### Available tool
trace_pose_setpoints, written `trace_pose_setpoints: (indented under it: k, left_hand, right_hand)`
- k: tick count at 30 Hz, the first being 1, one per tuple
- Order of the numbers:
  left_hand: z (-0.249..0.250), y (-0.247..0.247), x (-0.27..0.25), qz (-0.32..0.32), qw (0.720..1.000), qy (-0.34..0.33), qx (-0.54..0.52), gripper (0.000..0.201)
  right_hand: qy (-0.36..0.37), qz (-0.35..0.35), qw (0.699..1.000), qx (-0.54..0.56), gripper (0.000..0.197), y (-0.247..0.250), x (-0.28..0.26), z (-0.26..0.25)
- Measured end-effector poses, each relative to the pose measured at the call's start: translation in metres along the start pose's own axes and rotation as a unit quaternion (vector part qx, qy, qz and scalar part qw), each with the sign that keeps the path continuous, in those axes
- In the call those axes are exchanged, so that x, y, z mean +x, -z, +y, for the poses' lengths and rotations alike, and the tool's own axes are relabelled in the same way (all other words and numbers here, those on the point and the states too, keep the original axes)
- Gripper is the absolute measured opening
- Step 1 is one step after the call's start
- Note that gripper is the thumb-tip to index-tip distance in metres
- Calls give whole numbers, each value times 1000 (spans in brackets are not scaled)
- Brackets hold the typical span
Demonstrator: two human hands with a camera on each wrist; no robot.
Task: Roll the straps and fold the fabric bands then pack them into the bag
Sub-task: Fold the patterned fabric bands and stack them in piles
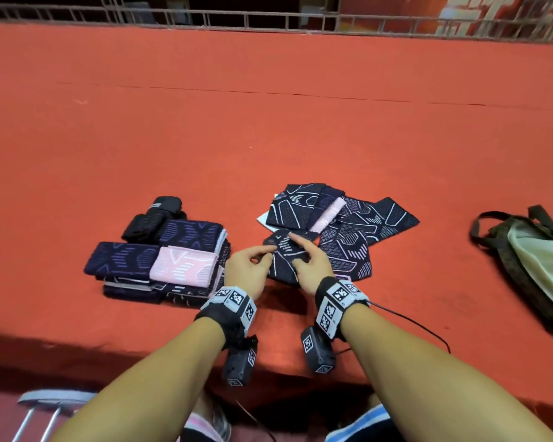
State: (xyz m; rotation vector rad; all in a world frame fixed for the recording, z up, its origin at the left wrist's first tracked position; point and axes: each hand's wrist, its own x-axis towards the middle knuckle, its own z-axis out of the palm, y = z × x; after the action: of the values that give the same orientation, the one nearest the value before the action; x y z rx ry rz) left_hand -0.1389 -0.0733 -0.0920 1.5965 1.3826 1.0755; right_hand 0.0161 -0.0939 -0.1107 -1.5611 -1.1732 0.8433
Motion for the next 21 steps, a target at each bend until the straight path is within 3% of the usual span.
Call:
trace_pose_setpoints:
  k: [3, 9, 13, 17, 19, 21]
  left_hand:
    - [-7, -1, -2, -14, 1000, 14, 17, 22]
    - [-39, -14, -19, -101, 982, 157, -3, 35]
    - [-47, -16, -20, -147, 974, 171, -14, 42]
    - [-49, -12, -21, -166, 973, 151, -50, 40]
    - [-53, -12, -22, -162, 972, 158, -71, 40]
    - [-59, -12, -22, -148, 971, 169, -86, 38]
  right_hand:
    - [-22, -10, 1000, -14, 53, 0, 2, 5]
    - [-155, -47, 976, -145, 26, 11, -15, 52]
    - [-141, -50, 980, -133, 26, 23, -20, 60]
    - [-141, -52, 986, -72, 42, 37, -25, 64]
    - [-149, -75, 986, -16, 51, 38, -29, 70]
    - [-139, -85, 987, -6, 47, 37, -32, 71]
